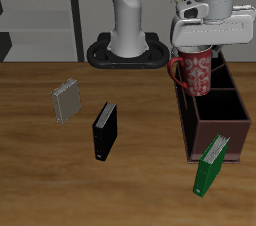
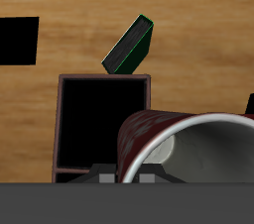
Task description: Place the red mug into the left desk caddy's right compartment
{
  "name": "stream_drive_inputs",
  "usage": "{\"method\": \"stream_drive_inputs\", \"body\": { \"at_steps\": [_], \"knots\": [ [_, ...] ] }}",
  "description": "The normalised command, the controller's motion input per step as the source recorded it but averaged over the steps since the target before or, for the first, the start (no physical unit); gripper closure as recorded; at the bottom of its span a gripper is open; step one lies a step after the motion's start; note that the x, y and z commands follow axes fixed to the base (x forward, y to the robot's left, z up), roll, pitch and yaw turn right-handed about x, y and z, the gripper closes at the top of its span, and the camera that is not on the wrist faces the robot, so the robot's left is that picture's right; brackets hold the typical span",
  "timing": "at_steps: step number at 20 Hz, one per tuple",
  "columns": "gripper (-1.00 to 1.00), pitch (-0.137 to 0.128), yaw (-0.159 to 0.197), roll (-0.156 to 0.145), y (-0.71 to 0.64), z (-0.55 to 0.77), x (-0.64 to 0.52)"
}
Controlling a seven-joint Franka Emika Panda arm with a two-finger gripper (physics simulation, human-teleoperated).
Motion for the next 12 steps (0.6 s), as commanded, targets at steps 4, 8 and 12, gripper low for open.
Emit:
{"method": "stream_drive_inputs", "body": {
  "at_steps": [4,8,12],
  "knots": [
    [1.00,-0.007,-0.005,-0.003,0.38,0.02,0.09],
    [1.00,0.013,-0.007,-0.004,0.26,-0.03,0.15],
    [1.00,0.023,-0.027,-0.016,0.21,-0.10,0.06]
  ]
}}
